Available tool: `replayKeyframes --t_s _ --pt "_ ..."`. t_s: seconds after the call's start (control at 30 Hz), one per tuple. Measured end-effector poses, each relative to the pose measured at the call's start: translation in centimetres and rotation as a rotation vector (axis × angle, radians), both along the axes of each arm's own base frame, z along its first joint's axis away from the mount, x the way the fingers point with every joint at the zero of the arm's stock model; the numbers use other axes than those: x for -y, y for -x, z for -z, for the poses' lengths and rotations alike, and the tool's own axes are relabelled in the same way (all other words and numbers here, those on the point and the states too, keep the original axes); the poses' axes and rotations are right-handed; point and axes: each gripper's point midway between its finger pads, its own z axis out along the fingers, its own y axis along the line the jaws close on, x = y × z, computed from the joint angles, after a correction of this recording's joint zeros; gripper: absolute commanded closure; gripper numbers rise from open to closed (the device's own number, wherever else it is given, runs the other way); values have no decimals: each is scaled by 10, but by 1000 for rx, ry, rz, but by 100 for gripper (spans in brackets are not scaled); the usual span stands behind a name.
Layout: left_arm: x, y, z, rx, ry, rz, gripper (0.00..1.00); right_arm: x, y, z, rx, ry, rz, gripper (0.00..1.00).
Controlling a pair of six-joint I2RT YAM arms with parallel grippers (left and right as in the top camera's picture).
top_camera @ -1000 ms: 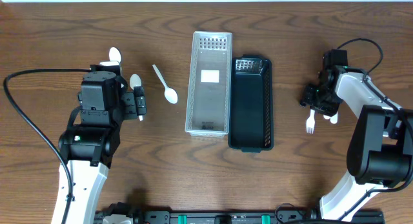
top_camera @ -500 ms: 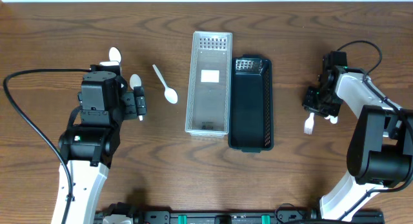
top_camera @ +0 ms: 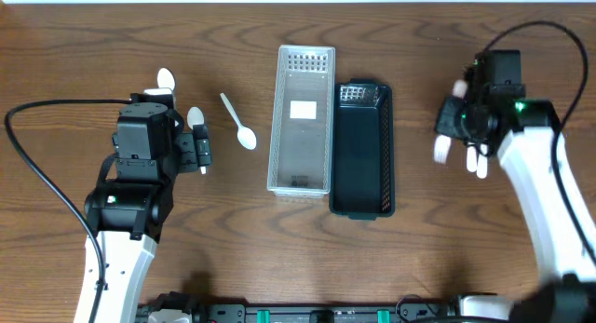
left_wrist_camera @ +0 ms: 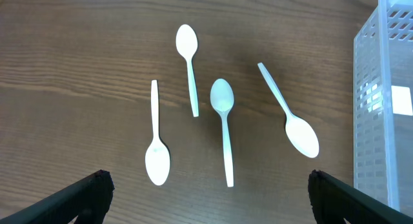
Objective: Pack container
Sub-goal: 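Carry the fork left and release it into the black tray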
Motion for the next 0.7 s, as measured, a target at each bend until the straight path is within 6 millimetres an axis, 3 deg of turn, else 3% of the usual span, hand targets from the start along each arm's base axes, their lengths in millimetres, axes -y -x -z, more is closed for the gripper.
replayKeyframes --t_s 0.13,0.27,0.37,0.53,0.7 --pt "0 0 0 0 0 0 2 -54 4 -25 86 -40 -148 99" --pt "0 0 0 0 0 0 2 -96 10 -15 64 -54 -228 99" --pt "0 0 0 0 0 0 2 -118 14 10 -5 -43 -210 99" --pt "0 0 0 0 0 0 2 -138 14 64 -130 -6 -160 99" --pt "0 0 0 0 0 0 2 -147 17 108 -217 36 -143 75"
